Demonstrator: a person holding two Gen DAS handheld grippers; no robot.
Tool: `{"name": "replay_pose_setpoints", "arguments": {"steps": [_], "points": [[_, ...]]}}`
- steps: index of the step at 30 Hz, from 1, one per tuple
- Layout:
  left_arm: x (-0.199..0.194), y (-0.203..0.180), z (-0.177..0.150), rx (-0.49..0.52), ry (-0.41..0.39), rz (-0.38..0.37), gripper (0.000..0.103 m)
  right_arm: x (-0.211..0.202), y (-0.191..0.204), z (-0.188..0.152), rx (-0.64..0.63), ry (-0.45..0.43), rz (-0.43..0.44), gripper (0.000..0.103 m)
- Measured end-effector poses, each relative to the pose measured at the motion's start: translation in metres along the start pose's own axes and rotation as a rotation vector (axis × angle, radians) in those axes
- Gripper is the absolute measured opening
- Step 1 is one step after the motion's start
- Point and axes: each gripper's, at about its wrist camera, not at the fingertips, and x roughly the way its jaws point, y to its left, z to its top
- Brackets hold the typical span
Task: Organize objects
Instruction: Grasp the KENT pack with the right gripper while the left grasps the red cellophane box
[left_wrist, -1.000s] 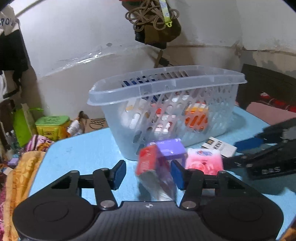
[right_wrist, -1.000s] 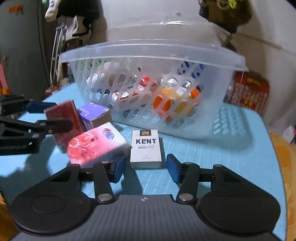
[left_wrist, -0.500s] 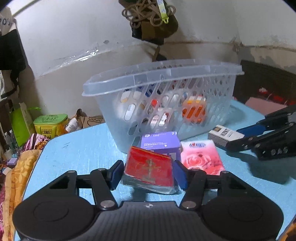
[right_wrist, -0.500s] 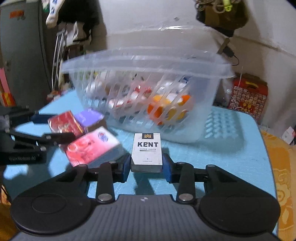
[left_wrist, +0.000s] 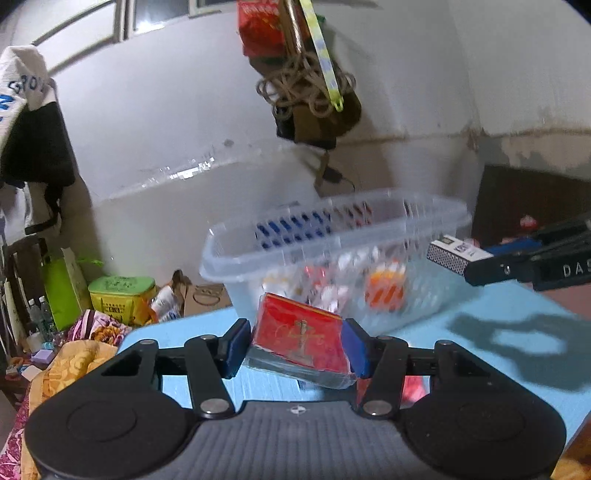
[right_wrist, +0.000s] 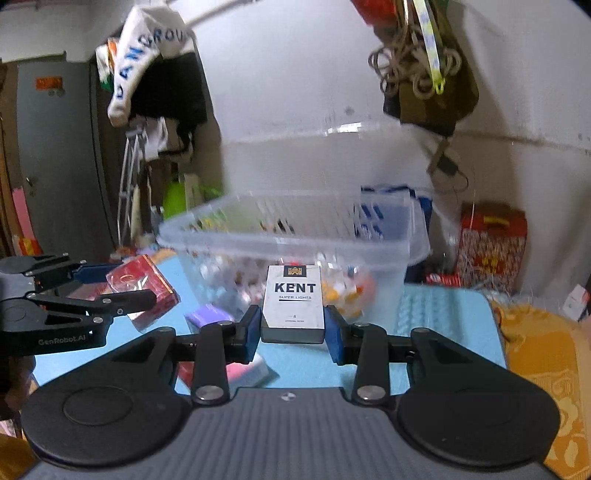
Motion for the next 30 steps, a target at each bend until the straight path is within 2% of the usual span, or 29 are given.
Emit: {"name": "replay_pose_setpoints", "arguments": {"steps": [2,3,4,5,7,14,19,20,21,22,23,25,30], "points": [[-0.005,0.003,0.004,-0.005,-0.021,0.0,0.058,-0.002,0.002,0.003,-0.001,-0.014,0.015,0.04],[-0.007,0.003,0.005,-0.006,-0.03,0.002,0.054,-0.002,0.003,0.004,-0.006,-0.019,0.018,0.04],[-0.009,0.002,0.006,-0.004,-0.033,0.002,0.04,-0.002,0.005,0.004,-0.009,-0.023,0.02,0.04],[-0.008,0.003,0.007,-0.005,-0.024,-0.01,0.017,-0.002,0.005,0.005,-0.011,-0.023,0.025,0.04],[-0.006,0.005,0.007,-0.024,-0.009,-0.036,0.018,-0.001,0.005,0.004,-0.014,-0.019,0.033,0.04],[0.011,0.003,-0.006,0.009,0.057,-0.015,0.018,0.0,0.001,0.001,-0.003,-0.004,0.038,0.04],[0.02,0.024,-0.018,-0.058,0.122,-0.01,0.018,-0.001,0.0,0.0,-0.001,-0.001,0.049,0.04],[0.021,0.025,-0.019,-0.066,0.129,-0.024,0.029,-0.001,0.0,0.0,0.001,0.001,0.051,0.04],[0.022,0.024,-0.02,-0.069,0.125,-0.042,0.05,-0.001,0.0,-0.001,0.002,0.003,0.052,0.04],[0.022,0.023,-0.022,-0.065,0.112,-0.051,0.062,-0.001,0.0,-0.001,0.002,0.006,0.053,0.04],[0.023,0.02,-0.023,-0.047,0.1,-0.052,0.082,-0.001,0.0,-0.002,0.002,0.009,0.053,0.04],[0.024,0.014,-0.027,-0.008,0.097,-0.043,0.086,-0.002,-0.001,-0.003,0.004,0.012,0.053,0.04],[0.044,0.013,-0.038,0.019,0.204,-0.016,0.086,-0.002,0.0,-0.002,0.006,0.017,0.065,0.04]]}}
